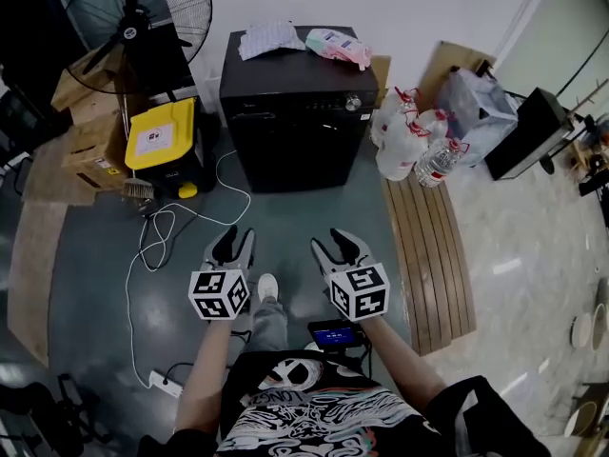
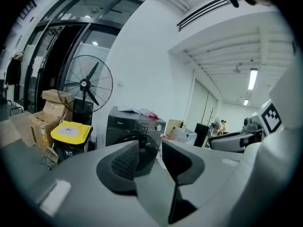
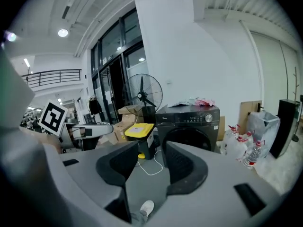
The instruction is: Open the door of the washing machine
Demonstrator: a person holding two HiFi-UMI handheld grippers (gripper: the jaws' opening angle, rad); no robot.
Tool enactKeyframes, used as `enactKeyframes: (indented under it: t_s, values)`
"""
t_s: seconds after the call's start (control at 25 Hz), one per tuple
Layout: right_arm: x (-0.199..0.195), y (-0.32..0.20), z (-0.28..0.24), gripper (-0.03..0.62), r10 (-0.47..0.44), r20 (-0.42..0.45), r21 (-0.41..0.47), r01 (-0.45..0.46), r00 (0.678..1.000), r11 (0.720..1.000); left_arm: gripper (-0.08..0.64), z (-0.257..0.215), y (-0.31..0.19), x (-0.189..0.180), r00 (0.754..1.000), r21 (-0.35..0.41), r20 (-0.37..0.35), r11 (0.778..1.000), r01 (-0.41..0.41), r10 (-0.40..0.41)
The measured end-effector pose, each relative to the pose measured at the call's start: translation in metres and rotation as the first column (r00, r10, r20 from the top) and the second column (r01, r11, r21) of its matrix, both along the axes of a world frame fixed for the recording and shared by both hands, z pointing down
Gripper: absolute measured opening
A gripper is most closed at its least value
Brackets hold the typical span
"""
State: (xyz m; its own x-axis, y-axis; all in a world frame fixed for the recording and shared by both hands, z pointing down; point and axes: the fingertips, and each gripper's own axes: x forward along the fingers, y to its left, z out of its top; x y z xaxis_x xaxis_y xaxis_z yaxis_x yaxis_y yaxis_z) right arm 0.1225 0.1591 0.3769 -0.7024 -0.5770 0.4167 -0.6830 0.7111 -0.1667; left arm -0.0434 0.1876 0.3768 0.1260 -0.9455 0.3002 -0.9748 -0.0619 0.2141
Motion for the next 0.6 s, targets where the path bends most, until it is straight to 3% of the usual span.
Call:
enactKeyframes:
  t_s: [0.12, 0.28, 0.6]
  values:
    - [-0.03, -0.05, 0.008, 0.182, 0.012, -0.008, 0.001, -0.012, 1.0, 1.0, 0.15, 0.014, -0.052, -0.024, 1.0, 0.003, 0.018, 1.0, -0.011, 0.011]
    - [-0.069, -0.122, 0.036, 0.181, 0.081, -0.05, -0.033, -0.083, 0.995, 0.996, 0.15, 0.049, -0.133, -0.056, 0.995, -0.032, 0.033, 0.995, -0.092, 0.093]
    - [-0.154, -0.255, 0.088, 0.173, 0.244, -0.115, -0.121, -0.258, 0.963, 0.959, 0.152, 0.12, -0.27, -0.132, 0.961, -0.154, 0.063, 0.954, -0.258, 0.27]
